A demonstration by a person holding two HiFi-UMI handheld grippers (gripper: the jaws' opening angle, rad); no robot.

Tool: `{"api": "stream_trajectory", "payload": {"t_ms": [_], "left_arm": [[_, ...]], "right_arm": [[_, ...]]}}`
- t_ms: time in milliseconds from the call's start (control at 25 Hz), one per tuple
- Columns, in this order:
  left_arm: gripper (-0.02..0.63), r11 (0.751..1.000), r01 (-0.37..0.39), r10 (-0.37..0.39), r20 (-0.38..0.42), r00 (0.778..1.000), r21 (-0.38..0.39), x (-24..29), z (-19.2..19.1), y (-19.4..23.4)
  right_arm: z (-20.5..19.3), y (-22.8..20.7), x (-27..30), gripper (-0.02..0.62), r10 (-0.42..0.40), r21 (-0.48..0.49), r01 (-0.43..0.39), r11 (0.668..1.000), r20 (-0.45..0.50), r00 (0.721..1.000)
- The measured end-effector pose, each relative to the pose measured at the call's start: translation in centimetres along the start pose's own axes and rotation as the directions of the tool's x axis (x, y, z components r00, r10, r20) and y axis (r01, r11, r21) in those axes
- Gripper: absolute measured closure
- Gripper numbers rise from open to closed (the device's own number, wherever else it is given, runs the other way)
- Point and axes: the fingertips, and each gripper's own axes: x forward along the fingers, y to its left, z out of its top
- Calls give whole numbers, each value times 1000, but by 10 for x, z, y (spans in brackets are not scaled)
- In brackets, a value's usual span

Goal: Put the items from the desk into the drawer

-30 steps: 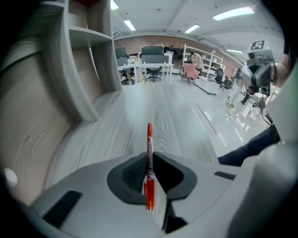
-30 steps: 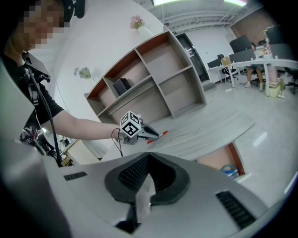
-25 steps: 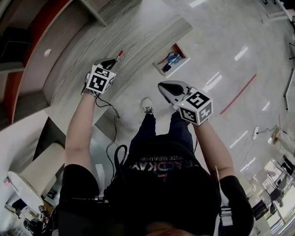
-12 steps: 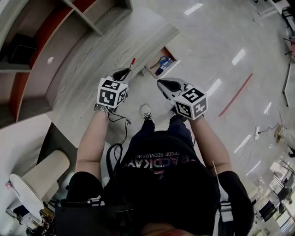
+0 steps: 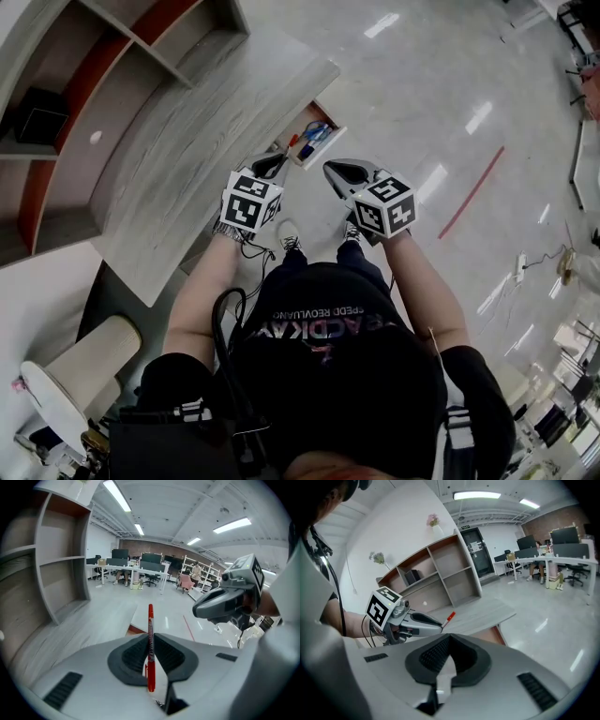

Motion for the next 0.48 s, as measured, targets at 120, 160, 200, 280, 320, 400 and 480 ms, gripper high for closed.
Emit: {"api": "stream_trajectory", "payload": {"t_ms": [120, 160, 200, 280, 320, 400, 480], "left_arm": [[557, 1000, 8, -8, -3, 1000, -2, 13, 1, -10], [557, 1000, 7, -7, -2, 1000, 0, 18, 2, -12], [557, 1000, 4, -4, -2, 1000, 5, 23, 2, -15], [557, 1000, -6, 6, -5, 1000, 20, 34, 0, -20], [557, 1000, -11, 12, -9, 1000, 28, 40, -1, -23], [557, 999, -19, 20, -14, 1000, 37, 53, -4, -29], [557, 999, -24, 24, -20, 1000, 32, 65, -7, -33]], "right_arm": [[-9, -12, -4, 583, -15, 26, 15, 1000, -6, 1000], [-13, -16, -5, 583, -19, 33, 19, 999, -6, 1000], [-16, -19, -5, 583, -22, 41, 23, 999, -7, 1000], [-24, -26, -6, 583, -30, 59, 31, 998, -10, 999], [-29, -30, -7, 583, -33, 70, 33, 997, -11, 999], [-37, -38, -8, 583, -34, 91, 35, 995, -11, 999], [-44, -44, -7, 583, -29, 110, 30, 993, -12, 999]]}}
